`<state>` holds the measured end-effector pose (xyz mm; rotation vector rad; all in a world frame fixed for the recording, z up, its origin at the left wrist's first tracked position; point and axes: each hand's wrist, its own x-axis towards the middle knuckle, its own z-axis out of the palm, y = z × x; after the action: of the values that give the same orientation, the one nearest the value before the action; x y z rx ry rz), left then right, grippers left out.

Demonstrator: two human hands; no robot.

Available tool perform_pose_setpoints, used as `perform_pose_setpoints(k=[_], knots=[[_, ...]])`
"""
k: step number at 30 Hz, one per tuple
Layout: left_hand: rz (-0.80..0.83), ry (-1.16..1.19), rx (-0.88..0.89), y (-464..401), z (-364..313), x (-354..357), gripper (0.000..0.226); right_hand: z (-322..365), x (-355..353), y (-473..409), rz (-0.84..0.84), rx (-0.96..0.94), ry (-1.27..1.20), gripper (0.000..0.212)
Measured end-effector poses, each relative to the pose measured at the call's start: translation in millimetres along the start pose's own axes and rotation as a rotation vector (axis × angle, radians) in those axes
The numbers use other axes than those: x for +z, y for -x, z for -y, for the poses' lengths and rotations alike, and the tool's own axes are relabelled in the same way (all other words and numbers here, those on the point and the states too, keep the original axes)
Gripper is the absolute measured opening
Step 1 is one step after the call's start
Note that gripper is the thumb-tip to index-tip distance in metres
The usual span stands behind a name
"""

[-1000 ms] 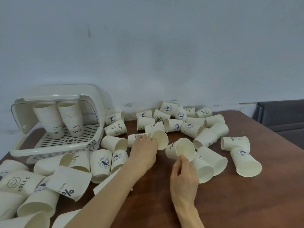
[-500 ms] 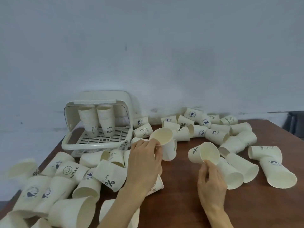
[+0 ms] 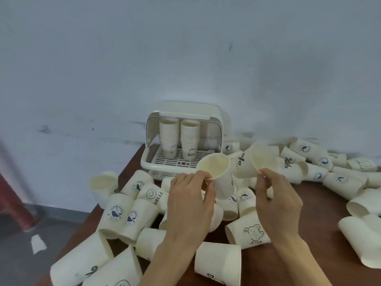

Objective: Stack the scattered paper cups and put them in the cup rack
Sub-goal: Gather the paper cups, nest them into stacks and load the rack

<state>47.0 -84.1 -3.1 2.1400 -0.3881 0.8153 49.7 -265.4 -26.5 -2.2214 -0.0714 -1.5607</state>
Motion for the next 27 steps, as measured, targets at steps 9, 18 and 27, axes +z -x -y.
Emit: perform_pose_setpoints(k=[9,18,27], knots=[[0.041,-0.085,-0.218,-37,50,-21,0.011,38,77,-31,0.204,0.027,-0.121,0.015],[0.062,-0.214,-0.262,-70,88,-43,0.015,43,144,-46,0.600,0.055,0.034,0.021],[0.122,-0.260,-0.252,-96,117,-36,0.019,45,168,-27,0.834,0.116,0.172,0.026]])
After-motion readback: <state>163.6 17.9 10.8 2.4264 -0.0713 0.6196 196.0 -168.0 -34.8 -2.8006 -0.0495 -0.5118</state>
